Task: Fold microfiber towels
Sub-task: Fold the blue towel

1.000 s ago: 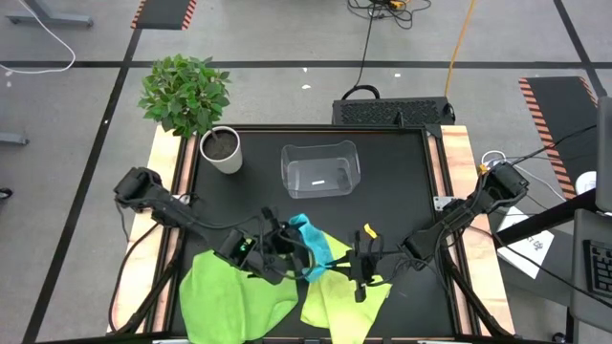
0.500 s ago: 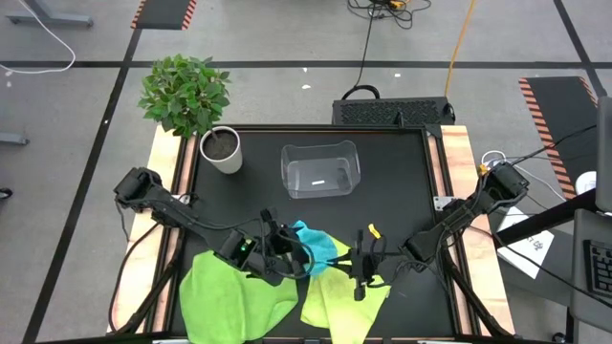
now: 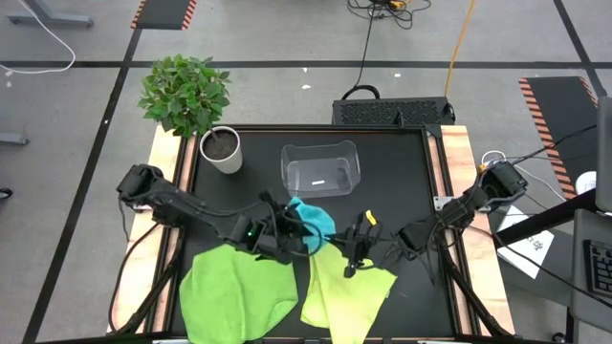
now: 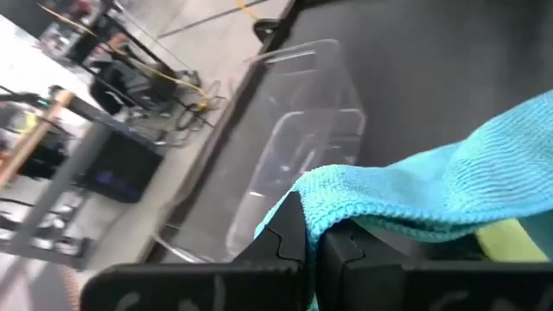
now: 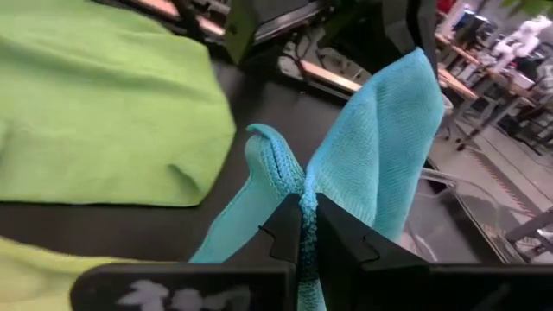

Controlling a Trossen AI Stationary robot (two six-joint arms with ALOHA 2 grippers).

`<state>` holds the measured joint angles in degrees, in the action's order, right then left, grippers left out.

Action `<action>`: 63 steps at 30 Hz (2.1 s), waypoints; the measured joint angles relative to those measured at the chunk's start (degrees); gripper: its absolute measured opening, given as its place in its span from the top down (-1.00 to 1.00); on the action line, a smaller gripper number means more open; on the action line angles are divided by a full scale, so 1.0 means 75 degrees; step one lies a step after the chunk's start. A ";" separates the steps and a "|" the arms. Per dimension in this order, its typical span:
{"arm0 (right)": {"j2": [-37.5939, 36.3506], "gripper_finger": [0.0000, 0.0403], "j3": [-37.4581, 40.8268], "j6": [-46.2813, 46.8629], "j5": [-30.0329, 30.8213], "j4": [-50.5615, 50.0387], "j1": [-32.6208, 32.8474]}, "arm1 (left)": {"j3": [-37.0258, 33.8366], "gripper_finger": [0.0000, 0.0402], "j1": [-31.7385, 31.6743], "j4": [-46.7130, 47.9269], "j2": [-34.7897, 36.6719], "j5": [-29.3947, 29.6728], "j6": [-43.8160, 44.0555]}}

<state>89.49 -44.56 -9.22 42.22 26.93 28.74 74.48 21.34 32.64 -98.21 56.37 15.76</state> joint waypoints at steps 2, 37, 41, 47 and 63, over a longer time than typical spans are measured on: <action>0.0000 0.93 0.0246 -0.0178 0.0028 0.0407 -0.0086 | 0.0000 1.00 -0.0051 -0.0115 0.0000 0.0096 -0.0310; -0.0003 0.10 0.1807 0.2019 -0.0209 0.1268 0.0808 | -0.0003 1.00 -0.0463 -0.3001 -0.0956 -0.2317 -0.2093; -0.0003 0.10 0.1803 0.1212 -0.0267 0.2237 0.0904 | -0.0002 1.00 -0.0616 -0.2950 -0.0956 -0.2391 -0.2099; -0.0003 0.15 0.1433 0.1140 -0.1308 0.2125 0.0934 | -0.0003 1.00 -0.0802 -0.2966 -0.0956 -0.2588 -0.2285; 0.1366 0.17 0.0034 0.1368 -0.1559 0.1266 0.0102 | 0.0402 1.00 -0.0962 -0.3379 -0.0944 -0.2899 -0.2973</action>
<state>99.74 -44.31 1.04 30.53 36.42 29.51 77.49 14.13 7.29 -105.30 34.63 -6.53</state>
